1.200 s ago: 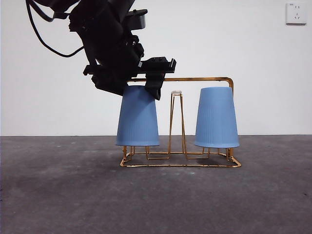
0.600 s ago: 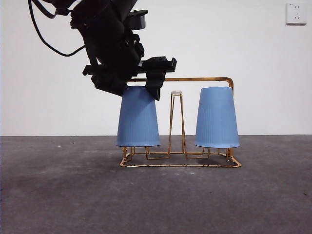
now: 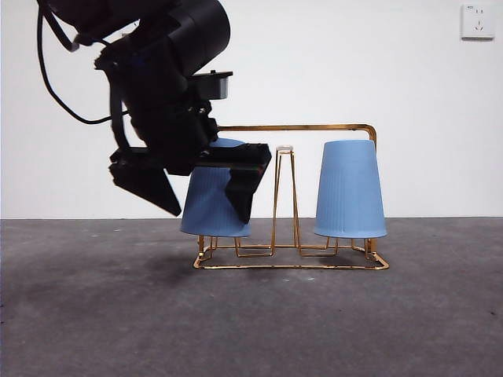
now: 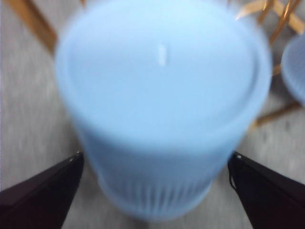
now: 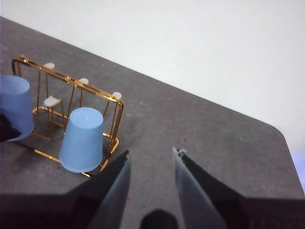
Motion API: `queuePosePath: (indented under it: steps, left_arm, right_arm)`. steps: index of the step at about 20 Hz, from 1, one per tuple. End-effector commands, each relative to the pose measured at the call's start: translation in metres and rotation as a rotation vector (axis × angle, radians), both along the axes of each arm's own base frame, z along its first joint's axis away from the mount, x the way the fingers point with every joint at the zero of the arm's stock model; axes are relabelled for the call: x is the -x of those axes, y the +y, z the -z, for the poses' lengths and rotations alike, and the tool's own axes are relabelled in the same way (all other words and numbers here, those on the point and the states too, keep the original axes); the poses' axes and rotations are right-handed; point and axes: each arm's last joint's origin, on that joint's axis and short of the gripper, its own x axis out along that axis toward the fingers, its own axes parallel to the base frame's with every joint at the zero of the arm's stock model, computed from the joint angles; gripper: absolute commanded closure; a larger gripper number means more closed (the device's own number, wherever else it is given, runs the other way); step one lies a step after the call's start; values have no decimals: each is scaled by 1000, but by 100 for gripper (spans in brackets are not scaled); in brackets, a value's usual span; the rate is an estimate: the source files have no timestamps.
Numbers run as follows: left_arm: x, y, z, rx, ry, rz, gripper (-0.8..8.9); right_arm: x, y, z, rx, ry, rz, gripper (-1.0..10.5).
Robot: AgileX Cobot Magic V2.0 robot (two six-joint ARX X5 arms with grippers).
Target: Pick up cup 1,put cup 1 in the cup rack,pick up cup 2,put cup 2 in the cup rack
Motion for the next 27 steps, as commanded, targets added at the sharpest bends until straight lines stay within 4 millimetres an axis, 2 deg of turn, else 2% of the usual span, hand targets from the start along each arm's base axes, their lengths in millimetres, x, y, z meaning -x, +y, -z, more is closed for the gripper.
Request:
queuePosePath:
  steps: [1, 7, 10, 12, 15, 19, 21, 25, 26, 27]
  left_arm:
    - [5, 3, -3, 9, 38, 7, 301]
    - [28, 9, -13, -2, 194, 85, 311]
    - [47, 13, -27, 0, 260, 115, 312]
    - [61, 18, -42, 16, 282, 144, 312]
    - [91, 29, -77, 67, 242, 204, 315]
    - [134, 56, -126, 195, 120, 254, 315]
    - [154, 73, -144, 260, 67, 272, 315]
    - [182, 102, -165, 349, -8, 289, 319]
    - [187, 107, -167, 360, -19, 291, 373]
    - [190, 111, -169, 368, -27, 292, 481]
  right_arm:
    - [0, 0, 2, -6, 7, 0, 789]
    - [0, 1, 2, -13, 15, -26, 789]
    - [1, 2, 5, -41, 52, -77, 789]
    - [2, 3, 7, -64, 97, -122, 789]
    - [5, 5, 13, -114, 186, -195, 789]
    - [7, 4, 18, -139, 270, -219, 789]
    - [9, 5, 20, -168, 313, -240, 789]
    - [11, 6, 22, -218, 380, -309, 789]
    - [11, 7, 22, -224, 387, -321, 789]
    - [11, 7, 22, -227, 390, -322, 790]
